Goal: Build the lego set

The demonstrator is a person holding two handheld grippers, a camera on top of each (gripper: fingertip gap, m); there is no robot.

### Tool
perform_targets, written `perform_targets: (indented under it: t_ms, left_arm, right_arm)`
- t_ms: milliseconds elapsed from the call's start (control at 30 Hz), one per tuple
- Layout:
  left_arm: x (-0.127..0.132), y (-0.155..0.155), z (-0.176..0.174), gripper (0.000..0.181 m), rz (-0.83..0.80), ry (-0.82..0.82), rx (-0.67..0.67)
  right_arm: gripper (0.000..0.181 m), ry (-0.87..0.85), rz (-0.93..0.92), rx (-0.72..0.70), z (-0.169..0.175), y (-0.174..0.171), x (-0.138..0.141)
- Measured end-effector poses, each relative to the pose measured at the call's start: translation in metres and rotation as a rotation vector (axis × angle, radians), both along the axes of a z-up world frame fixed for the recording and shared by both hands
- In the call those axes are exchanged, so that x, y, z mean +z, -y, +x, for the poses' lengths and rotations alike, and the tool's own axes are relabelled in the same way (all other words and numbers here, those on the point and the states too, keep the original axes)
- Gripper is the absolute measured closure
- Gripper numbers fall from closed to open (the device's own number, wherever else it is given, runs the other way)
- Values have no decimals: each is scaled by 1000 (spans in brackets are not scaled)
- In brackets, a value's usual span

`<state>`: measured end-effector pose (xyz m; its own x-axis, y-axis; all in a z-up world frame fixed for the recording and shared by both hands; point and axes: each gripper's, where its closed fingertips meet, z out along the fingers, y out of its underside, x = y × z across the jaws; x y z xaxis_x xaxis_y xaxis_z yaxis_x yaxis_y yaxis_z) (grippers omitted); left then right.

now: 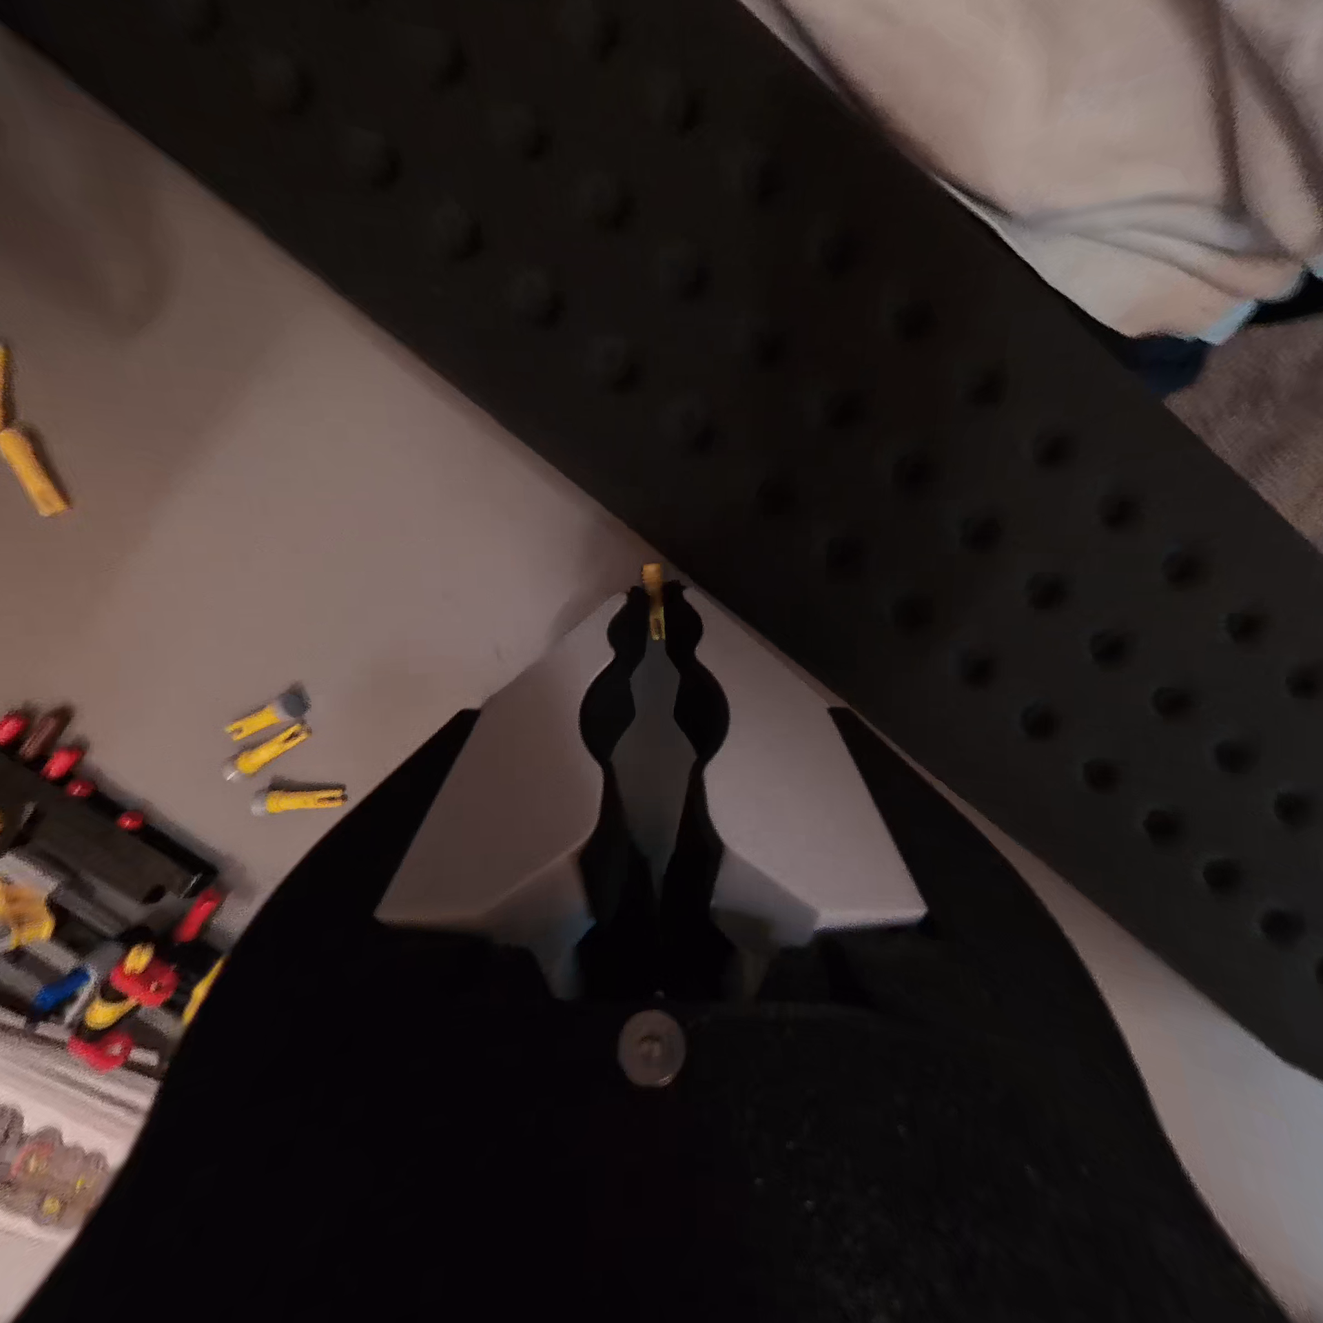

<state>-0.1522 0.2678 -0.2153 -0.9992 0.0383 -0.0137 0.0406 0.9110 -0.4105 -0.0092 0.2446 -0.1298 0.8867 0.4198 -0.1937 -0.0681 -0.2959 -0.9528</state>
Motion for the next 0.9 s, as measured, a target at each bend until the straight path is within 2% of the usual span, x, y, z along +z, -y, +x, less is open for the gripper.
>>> perform_targets:
  t_ms: [67,100,167,233,333,367,400,433,467,567,700,767,900]
  left_arm:
    - [3,-1,21,178,-5,95,156]
    - [13,2,35,178,-59,139,274]
    - [47,21,65,177,-307,192,560]
    - [71,43,73,178,-554,127,741]
    - [73,84,54,178,-762,-143,846]
    - [65,96,44,178,-749,-236,872]
    - [50,97,44,178,-666,-198,937]
    - [35,92,45,178,-557,-88,980]
    - [27,94,40,178,-468,-12,966]
    - [23,99,35,177,-349,161,941]
    - [24,101,40,177,-355,205,964]
    - [24,97,41,165,-359,219,981]
    - [20,99,41,165,-389,130,988]
  right_arm:
    - [174,19,12,21,-5,2,1]
    - [174,27,25,33,-8,3,2]
    - [175,4,64,112,-24,10,10]
    - [175,-77,89,234,-46,21,22]
    - [175,-98,48,285,-51,27,19]
    - [174,-101,45,294,-53,32,23]
    - [175,-103,39,304,-54,37,27]
    - [174,-83,42,304,-54,41,28]
    - [175,-54,32,295,-54,44,26]
    - [174,-11,-1,301,-61,49,20]
    - [175,-32,94,248,-60,47,24]
    - [175,-91,135,227,-52,49,34]
    - [174,-180,158,238,-45,52,42]
